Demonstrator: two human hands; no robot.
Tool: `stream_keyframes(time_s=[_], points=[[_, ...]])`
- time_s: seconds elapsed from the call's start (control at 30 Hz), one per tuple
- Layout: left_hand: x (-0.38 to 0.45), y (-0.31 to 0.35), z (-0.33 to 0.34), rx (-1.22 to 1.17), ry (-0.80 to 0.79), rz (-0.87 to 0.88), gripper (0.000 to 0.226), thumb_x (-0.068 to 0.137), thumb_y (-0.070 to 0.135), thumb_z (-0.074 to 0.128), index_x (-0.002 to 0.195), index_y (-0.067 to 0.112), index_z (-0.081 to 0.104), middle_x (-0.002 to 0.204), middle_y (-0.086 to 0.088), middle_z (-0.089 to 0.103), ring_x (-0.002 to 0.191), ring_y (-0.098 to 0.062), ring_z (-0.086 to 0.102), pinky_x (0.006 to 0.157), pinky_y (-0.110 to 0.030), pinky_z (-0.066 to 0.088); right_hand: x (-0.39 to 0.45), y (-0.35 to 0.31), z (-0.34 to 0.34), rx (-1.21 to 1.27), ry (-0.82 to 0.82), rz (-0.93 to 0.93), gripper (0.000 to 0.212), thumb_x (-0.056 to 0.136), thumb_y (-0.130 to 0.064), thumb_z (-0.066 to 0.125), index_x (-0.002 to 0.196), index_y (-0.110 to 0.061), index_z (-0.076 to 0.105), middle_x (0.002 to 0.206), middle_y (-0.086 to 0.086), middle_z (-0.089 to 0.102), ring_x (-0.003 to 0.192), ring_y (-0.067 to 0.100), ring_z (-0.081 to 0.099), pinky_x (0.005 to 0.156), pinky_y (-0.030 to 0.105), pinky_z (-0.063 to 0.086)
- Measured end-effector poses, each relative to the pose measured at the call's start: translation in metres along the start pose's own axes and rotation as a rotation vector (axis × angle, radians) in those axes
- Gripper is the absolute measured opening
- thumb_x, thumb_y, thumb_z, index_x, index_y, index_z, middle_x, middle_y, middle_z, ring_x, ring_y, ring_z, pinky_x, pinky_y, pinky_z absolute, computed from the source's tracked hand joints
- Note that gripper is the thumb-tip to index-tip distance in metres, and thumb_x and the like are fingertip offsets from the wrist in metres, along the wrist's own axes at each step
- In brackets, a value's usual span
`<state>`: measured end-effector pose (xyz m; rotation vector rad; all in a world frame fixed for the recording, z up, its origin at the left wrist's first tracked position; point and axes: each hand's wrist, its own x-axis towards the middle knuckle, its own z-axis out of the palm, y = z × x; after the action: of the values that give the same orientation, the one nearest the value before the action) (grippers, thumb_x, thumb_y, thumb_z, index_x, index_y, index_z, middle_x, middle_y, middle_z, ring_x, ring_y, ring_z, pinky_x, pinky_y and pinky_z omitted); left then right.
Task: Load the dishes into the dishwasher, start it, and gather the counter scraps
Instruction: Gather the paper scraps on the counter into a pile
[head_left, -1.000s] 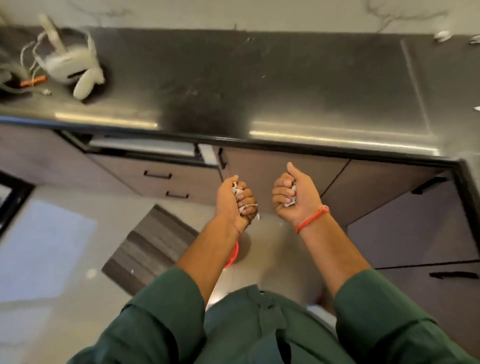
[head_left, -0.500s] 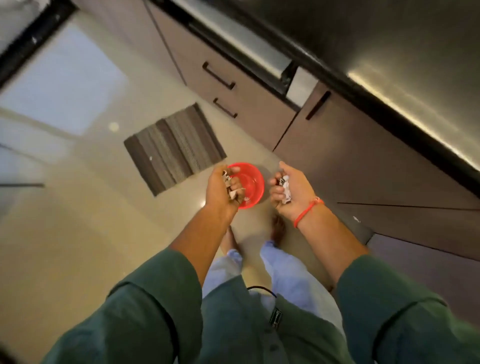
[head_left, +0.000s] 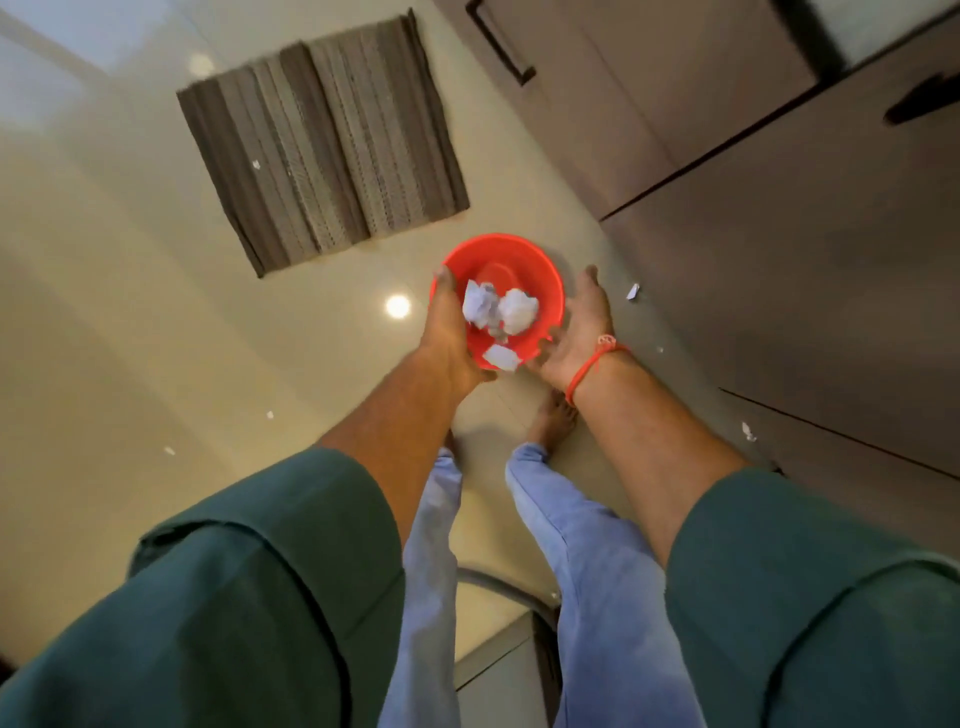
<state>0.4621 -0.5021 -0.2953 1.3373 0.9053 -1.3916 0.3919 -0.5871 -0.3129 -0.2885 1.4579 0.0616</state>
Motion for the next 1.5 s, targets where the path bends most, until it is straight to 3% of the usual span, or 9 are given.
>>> stream_keyframes(time_s=[0.13,0.27,0.53,0.7,0.83,0.97,1.13,1.27,1.5], points=[[0.017,-0.008,-0.016,-0.054,0.152,0.017,0.056,0.101,0.067,0.026,0.125,0.025,0.057,0.131,0.005,0.056,0.125,-0.019,0.048,0.116,-0.048,0.03,0.014,0.008,-0.005,-0.021,0.011,0.0,0.063,0.101,-0.065,0.02,0.107,-0.017,0.06,0.112,0.012,0.062,0.1,0.025,0.06,0.078,0.036,0.047],[0.0,-0.016,-0.037,-0.057,0.159,0.035,0.075,0.096,0.073,0.032,0.155,0.028,0.033,0.165,-0.005,0.024,0.152,-0.026,0.022,0.122,-0.054,0.02,-0.003,0.018,-0.003,0.014,0.049,-0.032,0.076,0.095,-0.075,0.029,0.157,-0.031,0.028,0.162,0.013,0.026,0.148,0.031,0.029,0.112,0.048,0.031],[-0.093,-0.011,-0.038,0.003,0.036,0.149,0.066,0.102,0.065,0.027,0.153,0.025,0.038,0.156,-0.005,0.04,0.146,-0.022,0.034,0.121,-0.048,0.025,-0.085,0.024,0.01,0.102,-0.005,-0.143,0.071,0.097,-0.071,0.03,0.155,-0.031,0.032,0.161,0.013,0.028,0.149,0.03,0.026,0.117,0.05,0.025],[-0.168,-0.007,-0.032,0.239,0.017,0.259,0.035,0.106,0.056,0.027,0.1,0.03,0.051,0.09,0.007,0.057,0.079,-0.004,0.056,0.065,-0.023,0.046,-0.156,0.029,0.013,0.103,-0.029,-0.212,0.071,0.098,-0.071,0.025,0.155,-0.03,0.033,0.16,0.012,0.031,0.147,0.028,0.03,0.114,0.047,0.028],[-0.217,-0.006,-0.029,0.363,-0.026,0.379,0.035,0.106,0.056,0.031,0.105,0.03,0.055,0.075,0.012,0.063,0.056,0.004,0.062,0.055,-0.019,0.048,-0.21,0.034,0.011,0.15,-0.033,-0.259,0.07,0.099,-0.069,0.025,0.152,-0.026,0.039,0.155,0.013,0.038,0.138,0.028,0.041,0.109,0.045,0.035],[-0.26,-0.012,-0.02,0.319,-0.103,0.441,0.054,0.103,0.058,0.038,0.145,0.024,0.044,0.13,0.001,0.052,0.104,-0.006,0.06,0.087,-0.029,0.043,-0.259,0.036,-0.002,0.228,-0.088,-0.283,0.071,0.099,-0.069,0.024,0.152,-0.025,0.04,0.155,0.016,0.038,0.141,0.03,0.039,0.106,0.044,0.037],[-0.308,-0.033,0.008,0.365,-0.225,0.429,0.031,0.1,0.055,0.048,0.098,0.026,0.058,0.088,0.006,0.072,0.085,-0.008,0.063,0.079,-0.029,0.049,-0.316,0.032,-0.04,0.355,-0.128,-0.378,0.067,0.1,-0.067,0.025,0.149,-0.026,0.045,0.154,0.017,0.038,0.139,0.029,0.041,0.114,0.046,0.035],[-0.34,-0.057,0.051,0.498,-0.365,0.5,0.052,0.1,0.051,0.05,0.145,0.024,0.048,0.147,-0.005,0.05,0.133,-0.019,0.049,0.114,-0.042,0.04,-0.355,0.021,-0.092,0.507,-0.121,-0.498,0.061,0.1,-0.064,0.03,0.142,-0.026,0.052,0.147,0.015,0.047,0.134,0.028,0.045,0.113,0.048,0.037],[-0.379,-0.112,0.139,0.694,-0.654,0.563,0.042,0.102,0.046,0.047,0.143,0.036,0.047,0.153,-0.003,0.045,0.136,-0.018,0.048,0.113,-0.04,0.041,-0.408,0.004,-0.199,0.73,-0.06,-0.681,0.056,0.103,-0.057,0.034,0.143,-0.023,0.052,0.139,0.015,0.053,0.131,0.029,0.05,0.112,0.047,0.038]])
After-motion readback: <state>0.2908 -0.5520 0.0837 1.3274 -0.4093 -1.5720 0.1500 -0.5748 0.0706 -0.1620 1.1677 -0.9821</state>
